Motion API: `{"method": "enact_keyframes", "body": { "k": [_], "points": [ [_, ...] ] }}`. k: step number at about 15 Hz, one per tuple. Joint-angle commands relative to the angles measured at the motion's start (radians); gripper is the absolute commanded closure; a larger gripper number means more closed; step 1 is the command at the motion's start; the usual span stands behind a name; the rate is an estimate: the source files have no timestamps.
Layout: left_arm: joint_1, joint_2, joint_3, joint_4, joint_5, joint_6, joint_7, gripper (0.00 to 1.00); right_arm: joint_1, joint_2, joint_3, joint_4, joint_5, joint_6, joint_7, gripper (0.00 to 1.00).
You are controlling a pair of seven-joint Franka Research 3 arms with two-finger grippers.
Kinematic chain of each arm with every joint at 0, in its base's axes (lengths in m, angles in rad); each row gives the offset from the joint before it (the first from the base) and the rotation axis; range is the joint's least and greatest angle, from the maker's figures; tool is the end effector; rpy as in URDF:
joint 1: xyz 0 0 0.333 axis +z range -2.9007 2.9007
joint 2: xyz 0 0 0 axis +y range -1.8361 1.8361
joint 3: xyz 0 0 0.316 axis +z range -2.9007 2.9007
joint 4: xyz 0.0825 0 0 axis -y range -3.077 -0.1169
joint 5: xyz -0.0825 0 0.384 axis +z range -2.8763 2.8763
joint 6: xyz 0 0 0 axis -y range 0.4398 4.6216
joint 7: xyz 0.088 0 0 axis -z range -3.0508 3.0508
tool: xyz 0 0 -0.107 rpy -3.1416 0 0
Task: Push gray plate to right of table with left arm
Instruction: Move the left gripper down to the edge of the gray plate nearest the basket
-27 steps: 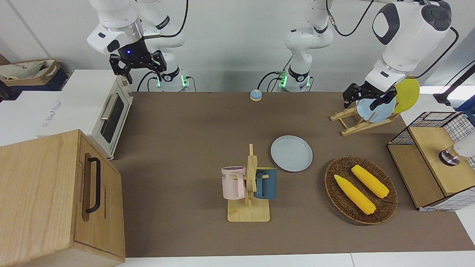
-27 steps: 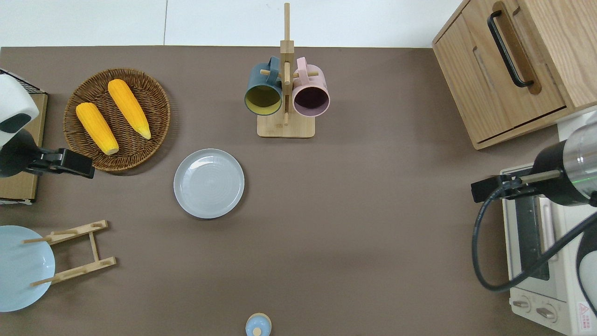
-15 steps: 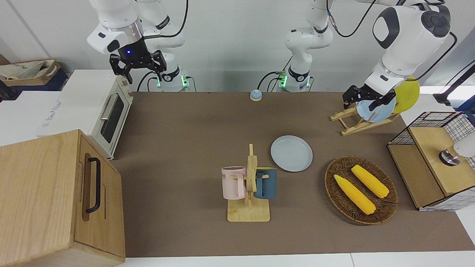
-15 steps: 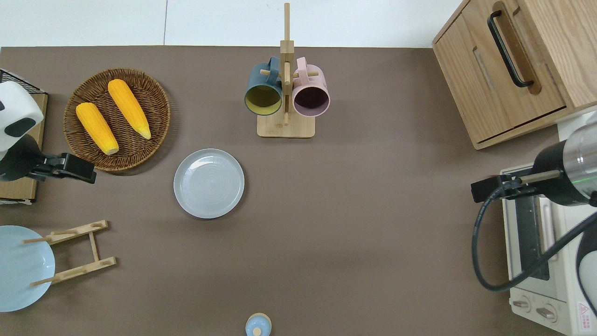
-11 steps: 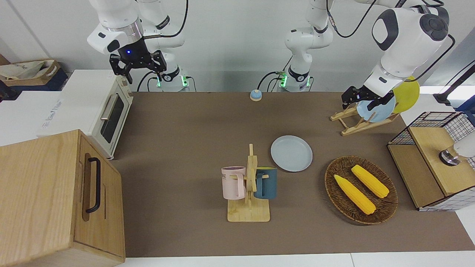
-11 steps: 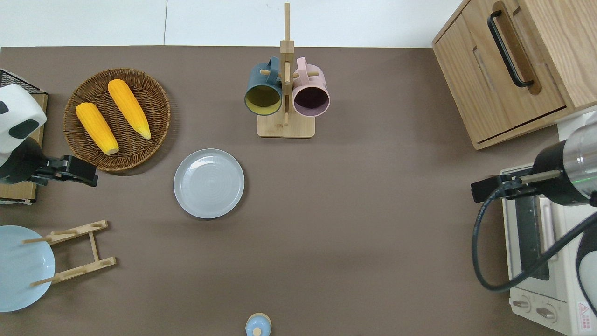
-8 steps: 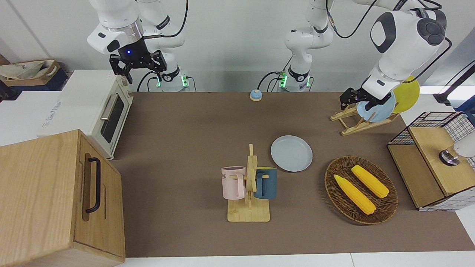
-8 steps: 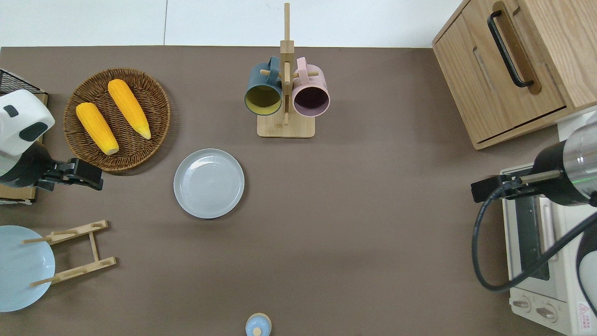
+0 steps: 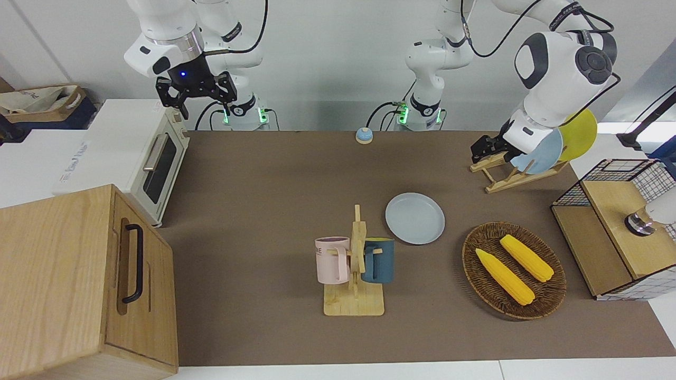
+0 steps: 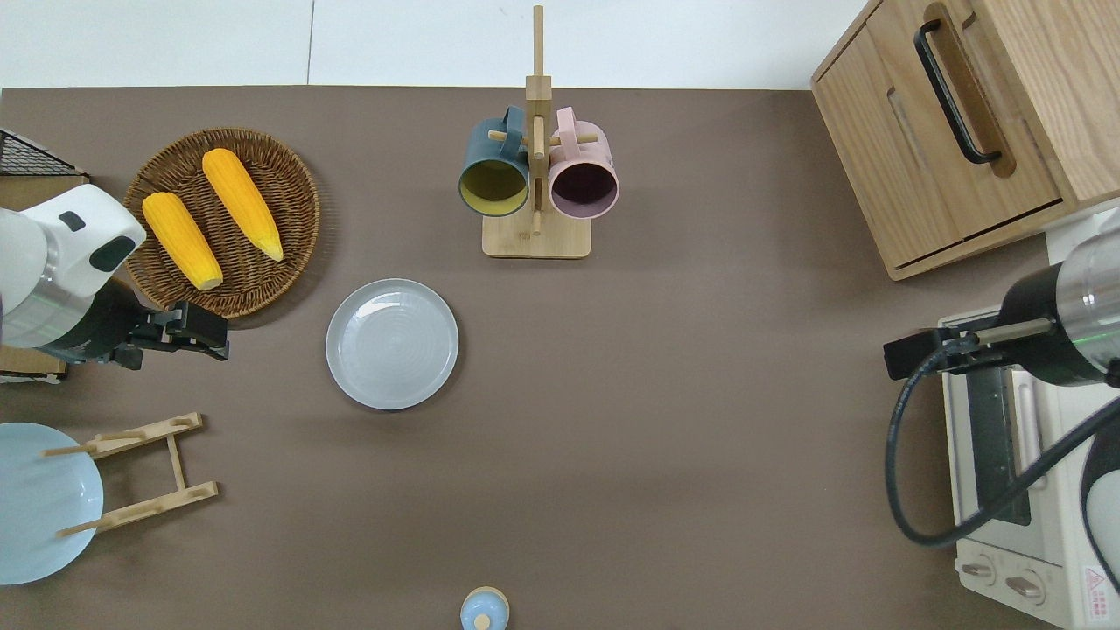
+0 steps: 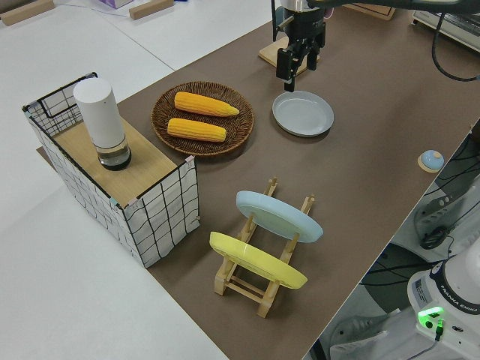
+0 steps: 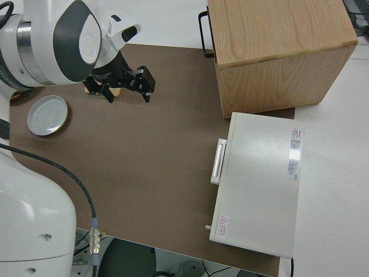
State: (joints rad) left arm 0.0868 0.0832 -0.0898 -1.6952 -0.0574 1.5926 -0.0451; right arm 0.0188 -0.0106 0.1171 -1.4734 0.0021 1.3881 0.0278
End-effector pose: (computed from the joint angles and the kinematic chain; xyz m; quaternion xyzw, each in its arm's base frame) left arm 0.5679 -0.0061 0.5216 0.9949 0.0240 -0.0933 0.0300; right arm 0.5268 0.0727 0.6600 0.9978 0.0541 -0.0373 0.0026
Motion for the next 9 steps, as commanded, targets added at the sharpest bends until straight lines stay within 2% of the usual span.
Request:
{"method": "enact_keyframes", "body": {
  "k": [1,6,9],
  "points": [
    [-0.015,-0.042,-0.004,-0.11,-0.012,0.104,-0.061,0.01,-0.02,-0.006,0.013,0.004,0.01,-0.012,0.001,0.017],
    [-0.019,-0.049,-0.033,-0.228,-0.012,0.231,-0.104,0.01,-0.02,-0.006,0.015,0.004,0.01,-0.012,0.001,0.017],
    [-0.059,-0.054,-0.042,-0.283,-0.009,0.302,-0.177,0.01,-0.02,-0.006,0.015,0.004,0.01,-0.012,0.0,0.017]
  ]
}}
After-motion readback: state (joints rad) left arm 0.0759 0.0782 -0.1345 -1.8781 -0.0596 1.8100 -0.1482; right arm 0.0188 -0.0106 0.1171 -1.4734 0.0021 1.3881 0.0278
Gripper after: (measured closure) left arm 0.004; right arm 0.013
